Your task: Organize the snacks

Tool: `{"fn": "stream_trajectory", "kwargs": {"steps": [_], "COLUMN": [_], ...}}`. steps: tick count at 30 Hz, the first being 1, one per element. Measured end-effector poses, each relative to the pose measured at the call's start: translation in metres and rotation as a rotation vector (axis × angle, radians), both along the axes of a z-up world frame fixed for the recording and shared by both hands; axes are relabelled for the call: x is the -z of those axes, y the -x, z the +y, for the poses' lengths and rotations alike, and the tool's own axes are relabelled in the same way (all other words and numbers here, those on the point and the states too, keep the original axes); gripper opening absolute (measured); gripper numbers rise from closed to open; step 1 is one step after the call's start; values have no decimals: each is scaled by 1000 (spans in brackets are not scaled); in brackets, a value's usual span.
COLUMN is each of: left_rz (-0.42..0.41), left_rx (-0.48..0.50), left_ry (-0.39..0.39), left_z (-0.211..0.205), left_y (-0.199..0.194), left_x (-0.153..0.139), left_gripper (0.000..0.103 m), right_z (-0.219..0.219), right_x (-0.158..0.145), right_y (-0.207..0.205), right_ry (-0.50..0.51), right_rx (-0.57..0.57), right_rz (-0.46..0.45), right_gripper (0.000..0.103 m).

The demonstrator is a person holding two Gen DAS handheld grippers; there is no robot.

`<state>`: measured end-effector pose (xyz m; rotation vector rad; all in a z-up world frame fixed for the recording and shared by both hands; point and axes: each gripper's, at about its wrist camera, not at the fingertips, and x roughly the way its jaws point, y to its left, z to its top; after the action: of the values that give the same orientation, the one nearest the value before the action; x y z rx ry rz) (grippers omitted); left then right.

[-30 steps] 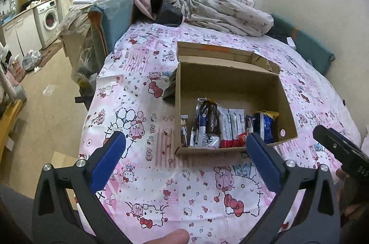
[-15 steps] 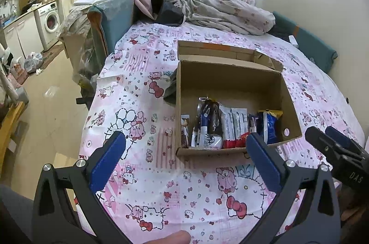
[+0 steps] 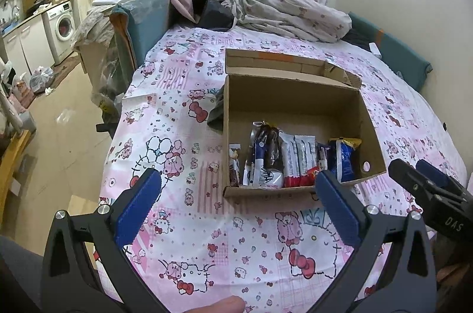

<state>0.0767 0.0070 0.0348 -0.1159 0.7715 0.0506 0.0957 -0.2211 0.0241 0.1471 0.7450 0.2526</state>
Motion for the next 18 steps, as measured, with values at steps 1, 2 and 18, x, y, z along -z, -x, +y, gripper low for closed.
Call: {"fn": "stream_trajectory", "kwargs": {"steps": [1, 2, 18], "left_rz": [1, 2, 4], "left_rx": [-1, -2, -1], "left_ry": [1, 1, -2], "left_z": [0, 0, -1], "left_y": [0, 0, 0], "left_x": [0, 0, 0], "left_gripper": [103, 103, 103], "right_z": [0, 0, 0], "right_x": [0, 0, 0], "right_y": [0, 0, 0], "right_ry": [-1, 0, 0], "right_rx": [0, 1, 0], "right_rz": [-1, -2, -2], "right_gripper": [103, 103, 103]}}
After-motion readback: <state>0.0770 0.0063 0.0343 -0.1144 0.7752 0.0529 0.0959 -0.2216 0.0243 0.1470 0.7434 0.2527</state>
